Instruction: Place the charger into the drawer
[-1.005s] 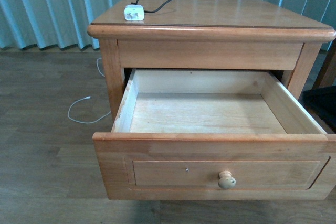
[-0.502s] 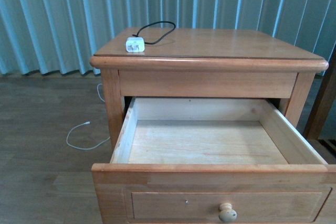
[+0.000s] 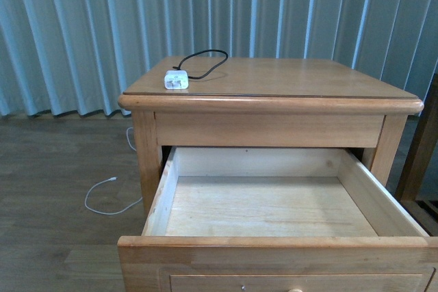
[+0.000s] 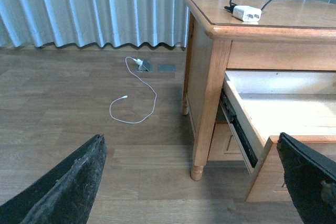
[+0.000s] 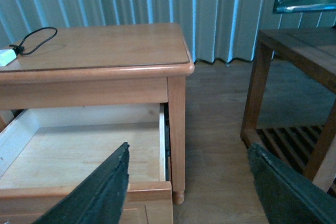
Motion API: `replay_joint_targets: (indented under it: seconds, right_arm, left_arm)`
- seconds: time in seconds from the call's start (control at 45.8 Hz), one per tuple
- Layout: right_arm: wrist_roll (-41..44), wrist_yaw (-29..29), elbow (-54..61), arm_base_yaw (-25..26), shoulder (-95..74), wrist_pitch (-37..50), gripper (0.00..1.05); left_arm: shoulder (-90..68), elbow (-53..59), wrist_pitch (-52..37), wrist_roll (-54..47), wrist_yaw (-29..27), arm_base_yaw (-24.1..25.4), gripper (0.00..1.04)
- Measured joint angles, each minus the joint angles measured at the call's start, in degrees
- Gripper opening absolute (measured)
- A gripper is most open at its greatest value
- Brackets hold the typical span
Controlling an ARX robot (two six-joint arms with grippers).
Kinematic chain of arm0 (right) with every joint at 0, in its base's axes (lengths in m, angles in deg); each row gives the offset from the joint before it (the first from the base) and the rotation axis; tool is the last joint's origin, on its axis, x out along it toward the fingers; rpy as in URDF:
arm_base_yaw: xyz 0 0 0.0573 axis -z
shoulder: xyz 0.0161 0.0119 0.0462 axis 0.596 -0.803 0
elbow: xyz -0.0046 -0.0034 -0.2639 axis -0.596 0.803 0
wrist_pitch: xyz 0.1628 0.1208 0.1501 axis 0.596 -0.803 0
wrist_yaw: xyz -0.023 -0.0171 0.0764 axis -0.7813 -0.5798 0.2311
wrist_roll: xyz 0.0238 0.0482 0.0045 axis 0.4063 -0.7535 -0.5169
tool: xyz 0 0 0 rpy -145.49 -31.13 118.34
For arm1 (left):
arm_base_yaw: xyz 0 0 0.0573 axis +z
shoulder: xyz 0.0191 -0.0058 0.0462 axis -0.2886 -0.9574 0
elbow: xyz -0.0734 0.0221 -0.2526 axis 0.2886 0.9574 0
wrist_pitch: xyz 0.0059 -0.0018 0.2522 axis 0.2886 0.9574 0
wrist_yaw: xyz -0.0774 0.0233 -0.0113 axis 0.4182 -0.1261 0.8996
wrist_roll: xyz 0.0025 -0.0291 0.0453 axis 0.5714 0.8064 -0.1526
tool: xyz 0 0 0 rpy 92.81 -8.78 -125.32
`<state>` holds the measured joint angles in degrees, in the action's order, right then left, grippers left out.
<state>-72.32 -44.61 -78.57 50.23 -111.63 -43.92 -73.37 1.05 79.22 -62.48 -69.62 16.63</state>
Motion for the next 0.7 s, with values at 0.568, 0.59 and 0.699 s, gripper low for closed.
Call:
replay_joint_targets:
  seconds: [0.568,0.59,0.699]
  right_arm:
    - [1.05,-13.2,8.68,-13.42,10.67,-1.57,0.02]
    - [1.05,-13.22,8.83,-13.42,10.95,-1.66,0.02]
    - [1.05,-13.22,9.33,-13.44,13.14,-3.37,0.02]
  left_arm:
    - [0.0,0.0,0.0,0.0,0.04,0.0,0.99]
    - [0.0,0.0,0.0,0.0,0.04,0.0,0.99]
    - [0.0,0.0,0.0,0.0,0.02,0.0,0.99]
